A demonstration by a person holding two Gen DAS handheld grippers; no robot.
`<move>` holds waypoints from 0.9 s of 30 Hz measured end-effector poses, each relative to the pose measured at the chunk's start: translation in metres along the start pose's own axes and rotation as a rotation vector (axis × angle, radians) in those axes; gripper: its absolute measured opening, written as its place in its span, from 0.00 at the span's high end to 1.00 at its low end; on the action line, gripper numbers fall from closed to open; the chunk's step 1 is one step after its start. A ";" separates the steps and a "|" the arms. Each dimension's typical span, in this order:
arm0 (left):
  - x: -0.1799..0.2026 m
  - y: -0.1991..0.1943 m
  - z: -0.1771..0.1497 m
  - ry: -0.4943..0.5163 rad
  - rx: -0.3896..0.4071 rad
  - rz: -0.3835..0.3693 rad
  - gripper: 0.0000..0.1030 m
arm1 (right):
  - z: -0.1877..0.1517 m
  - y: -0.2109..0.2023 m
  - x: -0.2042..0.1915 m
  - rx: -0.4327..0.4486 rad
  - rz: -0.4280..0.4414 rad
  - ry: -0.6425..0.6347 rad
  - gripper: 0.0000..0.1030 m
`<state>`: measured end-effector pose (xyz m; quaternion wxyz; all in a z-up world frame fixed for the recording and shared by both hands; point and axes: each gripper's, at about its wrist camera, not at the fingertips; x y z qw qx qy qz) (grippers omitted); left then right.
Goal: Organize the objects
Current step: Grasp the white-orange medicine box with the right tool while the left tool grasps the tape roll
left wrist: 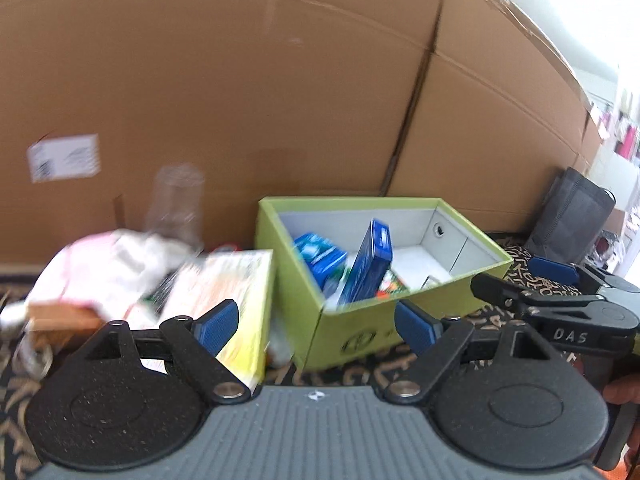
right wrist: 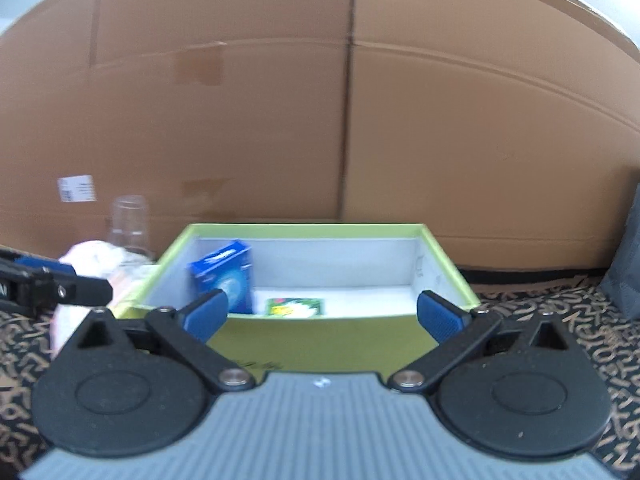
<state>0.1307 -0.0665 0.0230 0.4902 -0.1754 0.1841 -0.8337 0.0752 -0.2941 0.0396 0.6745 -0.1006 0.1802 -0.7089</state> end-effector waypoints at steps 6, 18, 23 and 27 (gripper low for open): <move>-0.029 -0.040 -0.051 -0.135 -0.024 0.024 0.11 | -0.029 -0.021 -0.029 -0.032 0.100 0.014 0.00; -0.099 -0.076 -0.109 -0.381 -0.058 0.148 0.11 | -0.088 -0.016 -0.103 -0.164 0.204 -0.090 0.00; -0.121 -0.081 -0.120 -0.466 -0.050 0.161 0.11 | -0.086 -0.010 -0.146 -0.128 0.257 -0.215 0.00; -0.131 -0.084 -0.113 -0.433 -0.044 0.127 0.11 | -0.090 0.005 -0.184 -0.091 0.238 -0.367 0.04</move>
Point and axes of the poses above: each gripper's, at about its wrist camera, not at the fingertips, and y roughly the way its jaws point, x to its right, z to its top, and after that the axes turned 7 degrees about y, right-handed
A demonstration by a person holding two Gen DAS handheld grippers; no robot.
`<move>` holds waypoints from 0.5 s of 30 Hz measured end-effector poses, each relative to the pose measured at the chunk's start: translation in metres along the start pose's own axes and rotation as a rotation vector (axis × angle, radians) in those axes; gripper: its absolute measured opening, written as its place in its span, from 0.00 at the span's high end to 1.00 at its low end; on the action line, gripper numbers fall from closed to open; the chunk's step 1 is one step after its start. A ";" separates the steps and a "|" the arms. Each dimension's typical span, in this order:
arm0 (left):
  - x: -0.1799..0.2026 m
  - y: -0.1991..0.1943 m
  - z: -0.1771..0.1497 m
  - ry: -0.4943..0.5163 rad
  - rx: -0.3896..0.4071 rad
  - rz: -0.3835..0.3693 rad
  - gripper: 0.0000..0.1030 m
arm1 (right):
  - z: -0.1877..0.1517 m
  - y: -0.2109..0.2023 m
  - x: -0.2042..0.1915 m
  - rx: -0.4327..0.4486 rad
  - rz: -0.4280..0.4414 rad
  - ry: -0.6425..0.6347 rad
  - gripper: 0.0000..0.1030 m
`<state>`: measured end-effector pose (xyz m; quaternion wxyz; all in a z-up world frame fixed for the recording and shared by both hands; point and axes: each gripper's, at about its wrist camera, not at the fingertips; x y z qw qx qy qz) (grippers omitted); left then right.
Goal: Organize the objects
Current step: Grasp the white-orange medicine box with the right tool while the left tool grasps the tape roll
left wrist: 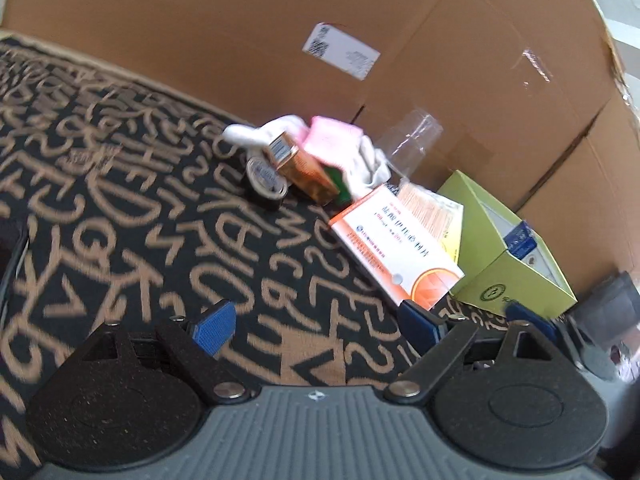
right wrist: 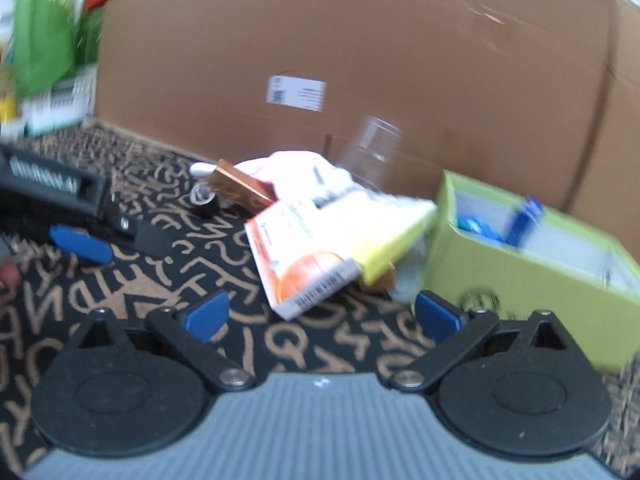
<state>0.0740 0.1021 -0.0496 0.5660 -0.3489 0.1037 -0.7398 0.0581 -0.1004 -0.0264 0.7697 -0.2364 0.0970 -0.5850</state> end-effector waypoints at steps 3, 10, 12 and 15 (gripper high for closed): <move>-0.002 -0.001 0.011 0.053 0.024 0.026 0.11 | 0.003 0.020 -0.021 0.007 -0.032 -0.134 0.05; -0.012 0.031 0.037 0.089 0.021 0.103 0.11 | -0.003 0.062 -0.044 0.005 -0.141 -0.352 0.26; -0.015 0.049 0.045 0.095 0.009 0.132 0.11 | -0.003 0.065 -0.043 -0.002 -0.162 -0.338 0.29; -0.017 0.075 0.054 0.135 0.015 0.206 0.11 | 0.001 0.051 -0.030 -0.028 -0.122 -0.195 0.29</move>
Point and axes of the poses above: each gripper's, at about its wrist camera, not at the fingertips, and y roughly the way its jaws point, x to its right, z to its top, and after that the axes turned 7 degrees about y, right-handed
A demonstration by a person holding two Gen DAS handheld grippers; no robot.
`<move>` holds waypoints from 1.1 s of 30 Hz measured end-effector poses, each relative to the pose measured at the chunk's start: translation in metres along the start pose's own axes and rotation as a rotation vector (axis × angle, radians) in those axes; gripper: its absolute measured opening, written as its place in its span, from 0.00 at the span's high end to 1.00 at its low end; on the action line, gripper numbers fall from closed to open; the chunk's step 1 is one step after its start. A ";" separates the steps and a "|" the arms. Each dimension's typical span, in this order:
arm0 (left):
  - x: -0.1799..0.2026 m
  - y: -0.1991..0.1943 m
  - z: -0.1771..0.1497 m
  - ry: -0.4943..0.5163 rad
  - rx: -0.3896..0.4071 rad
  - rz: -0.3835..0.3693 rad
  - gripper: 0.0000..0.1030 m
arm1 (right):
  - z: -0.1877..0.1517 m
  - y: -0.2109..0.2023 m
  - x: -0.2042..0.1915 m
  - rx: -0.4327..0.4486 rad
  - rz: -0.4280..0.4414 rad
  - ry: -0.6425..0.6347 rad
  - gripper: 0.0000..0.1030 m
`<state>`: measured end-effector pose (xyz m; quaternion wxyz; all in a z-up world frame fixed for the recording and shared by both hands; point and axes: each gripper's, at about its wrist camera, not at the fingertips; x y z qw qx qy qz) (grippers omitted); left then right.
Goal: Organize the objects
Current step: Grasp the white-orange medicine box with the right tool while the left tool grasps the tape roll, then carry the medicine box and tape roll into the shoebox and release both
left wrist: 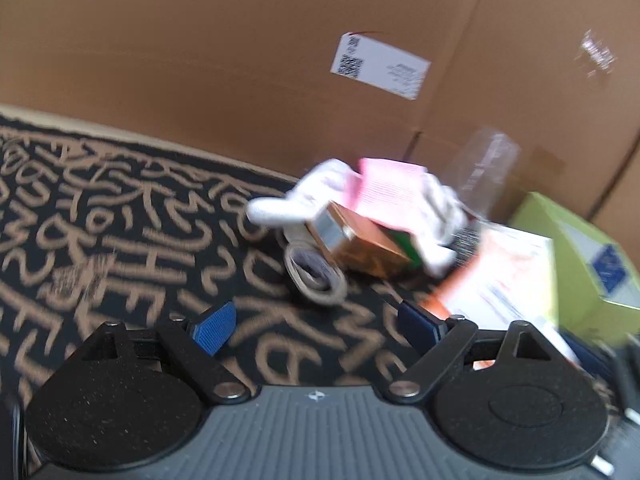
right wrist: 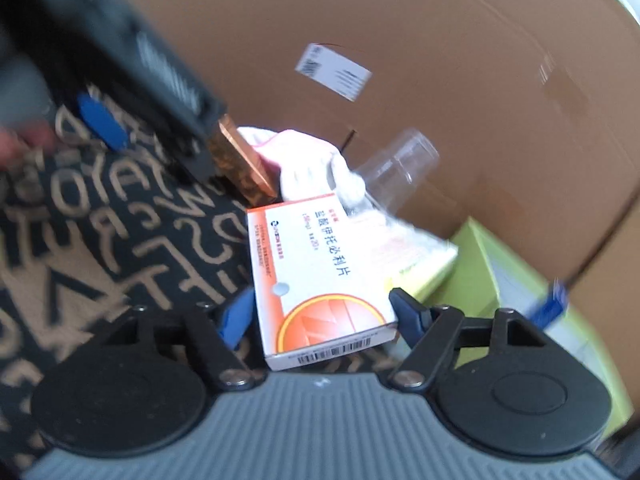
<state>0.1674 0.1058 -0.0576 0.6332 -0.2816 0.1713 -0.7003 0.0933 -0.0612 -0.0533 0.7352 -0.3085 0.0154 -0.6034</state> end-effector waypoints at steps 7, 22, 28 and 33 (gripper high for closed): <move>0.013 0.030 0.011 0.162 0.021 0.110 0.16 | -0.021 -0.040 0.061 -0.136 0.317 0.522 0.29; 0.039 -0.059 -0.058 0.350 -0.021 -0.101 0.46 | -0.063 -0.099 0.063 -0.218 0.278 0.488 0.25; 0.042 -0.062 -0.059 0.291 -0.052 -0.088 0.39 | -0.055 -0.093 0.057 -0.200 0.247 0.398 0.21; 0.042 -0.050 -0.050 0.247 -0.051 -0.044 0.44 | -0.049 -0.086 0.051 -0.182 0.247 0.340 0.21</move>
Point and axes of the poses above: each gripper's, at about its wrist camera, not at the fingertips, and y roughly the way its jaws point, x to its right, z to its top, and after that the axes turned 7 degrees about y, right-handed
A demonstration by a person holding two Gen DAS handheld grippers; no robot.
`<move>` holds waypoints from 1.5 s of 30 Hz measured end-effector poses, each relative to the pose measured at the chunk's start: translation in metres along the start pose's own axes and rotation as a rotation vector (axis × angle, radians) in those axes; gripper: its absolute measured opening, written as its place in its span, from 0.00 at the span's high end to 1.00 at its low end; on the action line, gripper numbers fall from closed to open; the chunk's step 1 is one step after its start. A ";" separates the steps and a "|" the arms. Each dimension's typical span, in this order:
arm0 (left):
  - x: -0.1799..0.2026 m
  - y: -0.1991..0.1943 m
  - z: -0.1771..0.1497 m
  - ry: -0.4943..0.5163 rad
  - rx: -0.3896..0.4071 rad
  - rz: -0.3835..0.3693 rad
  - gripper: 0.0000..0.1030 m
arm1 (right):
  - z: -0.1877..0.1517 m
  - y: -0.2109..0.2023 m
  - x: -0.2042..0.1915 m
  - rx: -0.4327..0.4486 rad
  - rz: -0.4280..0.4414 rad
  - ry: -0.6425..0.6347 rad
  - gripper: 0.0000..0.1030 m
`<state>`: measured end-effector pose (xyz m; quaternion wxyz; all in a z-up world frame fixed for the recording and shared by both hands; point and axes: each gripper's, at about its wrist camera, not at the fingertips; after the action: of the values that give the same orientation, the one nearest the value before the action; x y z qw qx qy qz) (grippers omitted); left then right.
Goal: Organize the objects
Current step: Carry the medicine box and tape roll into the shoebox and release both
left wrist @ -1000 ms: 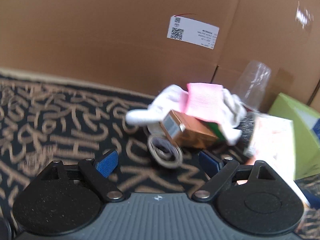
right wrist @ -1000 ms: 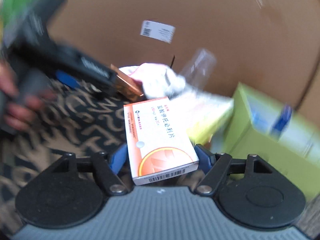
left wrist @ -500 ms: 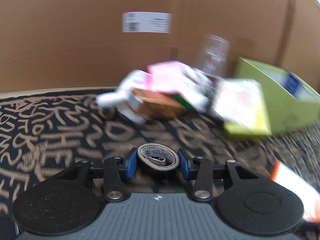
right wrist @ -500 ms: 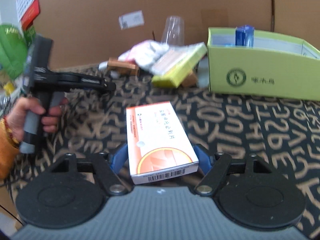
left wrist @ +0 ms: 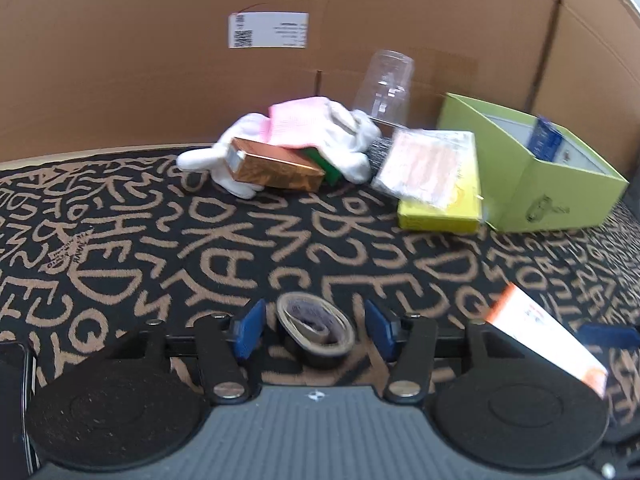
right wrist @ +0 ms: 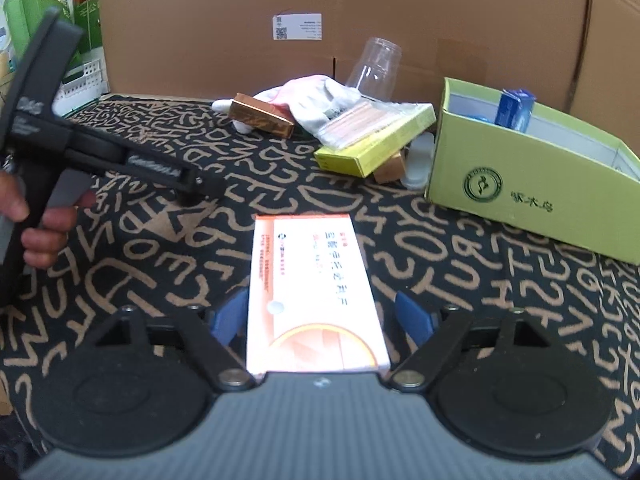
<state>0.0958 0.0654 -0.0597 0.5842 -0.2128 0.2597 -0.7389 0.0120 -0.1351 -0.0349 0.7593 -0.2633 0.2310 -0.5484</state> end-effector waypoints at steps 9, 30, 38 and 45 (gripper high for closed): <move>0.011 -0.003 -0.004 0.097 0.012 0.009 0.58 | -0.004 0.004 0.002 -0.002 0.032 0.007 0.27; 0.124 -0.043 0.087 0.214 0.205 -0.371 0.59 | 0.031 -0.073 0.095 0.276 -0.162 0.153 0.36; 0.189 -0.012 0.157 0.213 0.240 -0.452 0.59 | 0.073 -0.077 0.161 0.373 -0.353 0.197 0.36; 0.227 0.050 0.202 0.153 0.187 -0.432 0.59 | 0.104 -0.038 0.210 0.356 -0.438 0.190 0.36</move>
<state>0.2068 -0.1920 0.0671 0.4087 -0.1519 0.1820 -0.8813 0.1130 -0.3296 0.0552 0.6322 -0.1170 0.1390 -0.7532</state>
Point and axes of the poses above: each gripper's, at about its wrist camera, not at the fingertips, and y roughly the way its jaws point, x to its right, z to its top, and after that the axes turned 7 degrees about y, right-handed
